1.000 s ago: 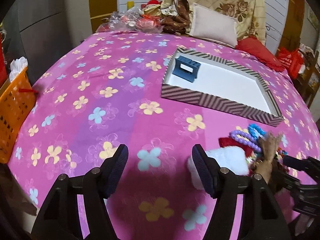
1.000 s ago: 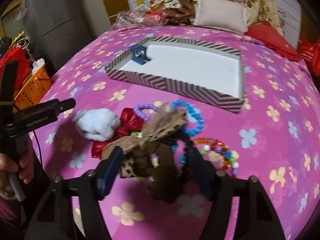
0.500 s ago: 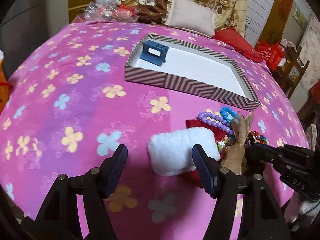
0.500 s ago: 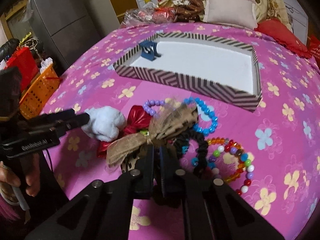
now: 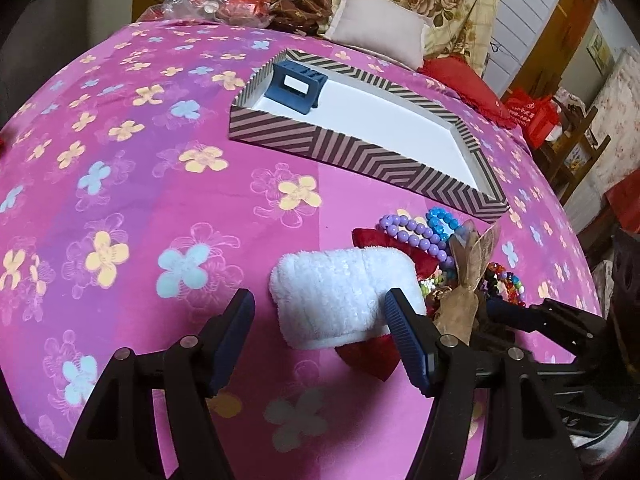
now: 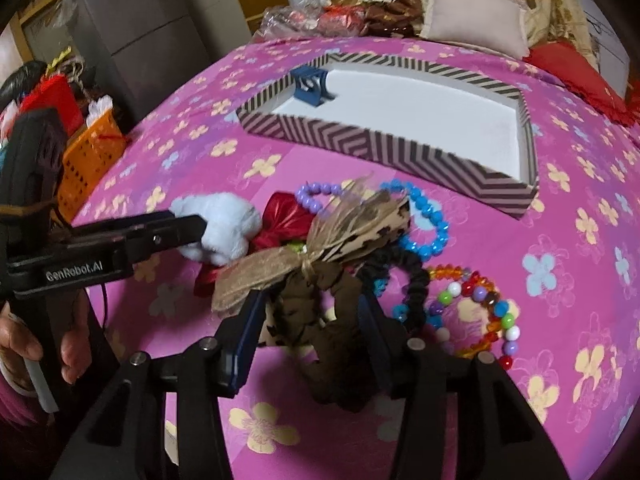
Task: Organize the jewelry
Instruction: 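Carry the white scrunchie with the left tool into the tray while the right tool carries the leopard bow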
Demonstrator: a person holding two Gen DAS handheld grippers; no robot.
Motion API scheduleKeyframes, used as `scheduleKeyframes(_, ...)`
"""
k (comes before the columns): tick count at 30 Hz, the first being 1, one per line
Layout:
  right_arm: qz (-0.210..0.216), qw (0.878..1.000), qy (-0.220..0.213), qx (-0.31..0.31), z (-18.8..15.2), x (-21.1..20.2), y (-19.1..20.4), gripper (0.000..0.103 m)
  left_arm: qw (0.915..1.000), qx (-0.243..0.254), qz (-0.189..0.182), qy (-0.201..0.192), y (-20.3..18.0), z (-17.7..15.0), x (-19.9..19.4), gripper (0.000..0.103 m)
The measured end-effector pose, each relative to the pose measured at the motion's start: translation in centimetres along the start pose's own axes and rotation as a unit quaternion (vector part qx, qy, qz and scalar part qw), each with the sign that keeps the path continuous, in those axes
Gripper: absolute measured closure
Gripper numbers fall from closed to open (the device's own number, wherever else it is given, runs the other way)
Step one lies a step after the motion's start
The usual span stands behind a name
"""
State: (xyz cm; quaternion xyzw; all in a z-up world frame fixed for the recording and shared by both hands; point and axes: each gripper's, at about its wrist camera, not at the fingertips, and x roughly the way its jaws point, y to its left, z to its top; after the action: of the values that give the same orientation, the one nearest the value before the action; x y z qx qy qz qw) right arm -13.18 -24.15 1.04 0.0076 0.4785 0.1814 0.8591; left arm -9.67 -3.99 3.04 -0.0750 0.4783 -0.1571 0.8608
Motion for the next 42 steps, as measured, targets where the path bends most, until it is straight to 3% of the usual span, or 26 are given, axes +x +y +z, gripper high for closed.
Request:
scheduleKeyframes(2,0.000,1.000,0.010,0.005,-0.3,0.8,-0.3,0.056,0.9999,0.010,0.001,0.008,-0.4,0.0,0.5,0.051)
scheduleKeyframes(3,-0.001,1.000,0.008,0.010,-0.5,1.0,-0.5,0.066,0.9999,0.014,-0.002,0.008,-0.4,-0.1,0.5,0.059)
scheduleKeyframes(5,0.005,1.000,-0.001,0.012,-0.6,0.5,-0.7,0.078,0.9997,0.023,0.002,0.004,-0.6,-0.1,0.5,0.077)
scheduleKeyframes(8,0.023,0.999,-0.016,0.017,-0.5,-0.9,-1.0,0.081,0.9997,0.024,-0.002,-0.005,-0.4,0.2,-0.3,0.090)
scheduleKeyframes(16,0.067,0.996,-0.057,0.035,1.6,-4.6,-1.4,0.081,0.9991,0.019,-0.024,-0.030,-0.4,2.1,-2.8,0.092)
scheduleKeyframes(27,0.059,0.994,-0.086,0.040,5.0,-5.5,-2.0,0.081,0.9981,0.022,-0.006,-0.057,-0.3,6.0,-3.6,0.092)
scheduleKeyframes(42,0.027,0.994,-0.070,0.077,15.8,1.5,-6.0,0.081,0.9987,-0.006,0.036,-0.035,1.4,14.6,3.7,0.092)
